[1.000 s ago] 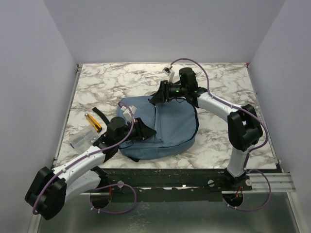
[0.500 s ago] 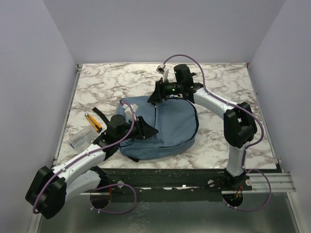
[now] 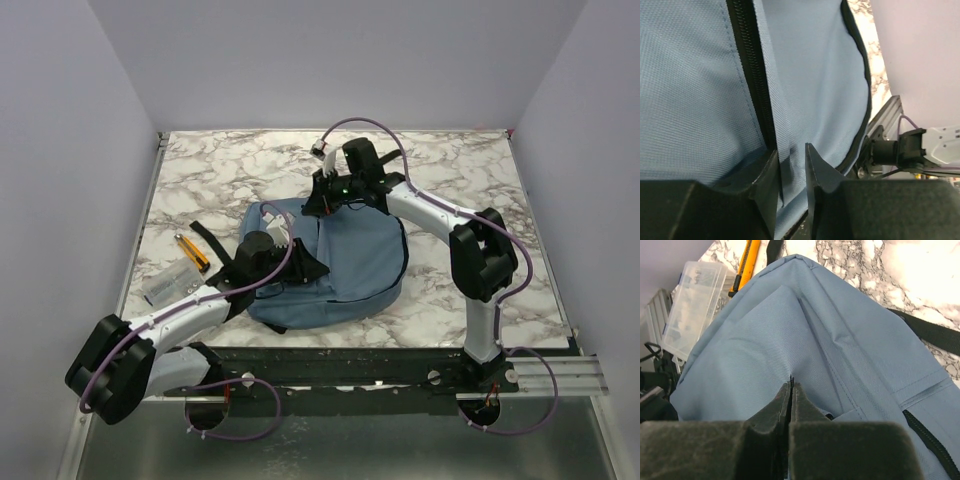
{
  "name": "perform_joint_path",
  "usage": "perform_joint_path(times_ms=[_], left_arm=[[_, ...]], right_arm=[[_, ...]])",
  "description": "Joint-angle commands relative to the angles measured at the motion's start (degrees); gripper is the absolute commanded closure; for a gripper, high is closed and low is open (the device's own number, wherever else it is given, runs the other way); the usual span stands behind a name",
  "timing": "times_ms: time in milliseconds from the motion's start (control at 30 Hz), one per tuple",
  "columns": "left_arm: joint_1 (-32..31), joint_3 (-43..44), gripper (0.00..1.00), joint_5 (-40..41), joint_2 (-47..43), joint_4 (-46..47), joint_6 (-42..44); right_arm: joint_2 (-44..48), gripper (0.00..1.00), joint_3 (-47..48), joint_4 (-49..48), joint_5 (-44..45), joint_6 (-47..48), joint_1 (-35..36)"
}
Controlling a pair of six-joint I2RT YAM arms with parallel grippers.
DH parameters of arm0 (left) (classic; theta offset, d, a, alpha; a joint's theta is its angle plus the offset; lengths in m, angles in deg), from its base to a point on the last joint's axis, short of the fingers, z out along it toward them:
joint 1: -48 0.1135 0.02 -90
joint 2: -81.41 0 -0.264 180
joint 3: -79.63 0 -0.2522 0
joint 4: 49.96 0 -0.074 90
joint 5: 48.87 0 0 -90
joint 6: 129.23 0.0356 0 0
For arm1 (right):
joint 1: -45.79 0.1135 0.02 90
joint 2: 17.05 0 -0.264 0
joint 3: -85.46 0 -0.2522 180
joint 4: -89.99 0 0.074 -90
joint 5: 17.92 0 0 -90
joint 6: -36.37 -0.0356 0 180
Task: Pack the student bag
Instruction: Zip the student bag at the center of the board.
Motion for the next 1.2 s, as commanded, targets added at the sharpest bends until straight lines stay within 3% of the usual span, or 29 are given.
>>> perform_joint_path(times_ms=[0,67,267,600,700,767,833,933,1000,1067,1133,1167], left_arm=[[-0.35,-0.02,0.84,1.96,1.9,0.97,1.51],[-0.55,-0.97,1.0,0.61,2.13,1.03,1.66],[-3.81,-5.95,1.0,-1.35,1.51,1.11,1.55],[-5.22,-9.49,1.0,-1.88,-0.06,1.11,0.88],[-5.28,-9.03,1.0,-2.68,-0.17,1.11,1.34],[-5.18,-8.03,1.0,-3.08,-0.31,1.11,1.58],[-5.05,-6.9,0.97,-3.35,-0.46,0.96,1.62],[-3.86,-4.76,0.78,-4.42,-0.84,-0.46,1.17],[-2.61,-4.19,0.71,-5.36,-1.77,-0.82,0.53],[-1.01,-4.06,0.64,-6.78,-3.33,-1.25,0.04],[0.64,-4.18,0.59,-8.1,-5.5,-1.73,-0.47],[1.46,-4.2,0.57,-8.57,-6.72,-1.9,-0.59]], right_arm=[[0.7,1.0,0.18,-3.5,4.26,-5.62,0.3],[0.27,1.0,0.47,-5.2,6.72,-10.53,0.24],[-4.75,1.0,4.14,-12.31,6.57,-30.58,-2.89],[-10.17,0.99,9.76,-18.9,11.82,-38.63,-6.13],[-12.0,1.0,14.38,-14.21,12.19,-37.0,-6.45],[-12.24,1.0,17.52,-4.99,13.57,-33.04,-6.5],[-10.65,0.81,18.53,4.08,14.69,-28.15,-6.47],[-2.75,0.5,11.42,12.3,22.78,-22.28,-6.49],[4.66,0.35,5.3,15.69,30.12,-19.48,-6.53],[11.69,0.23,-1.4,17.47,35.13,-17.7,-7.16],[17.33,0.18,-7.71,19.3,36.16,-18.11,-9.59],[19.59,0.1,-11.32,19.88,35.47,-18.78,-11.54]])
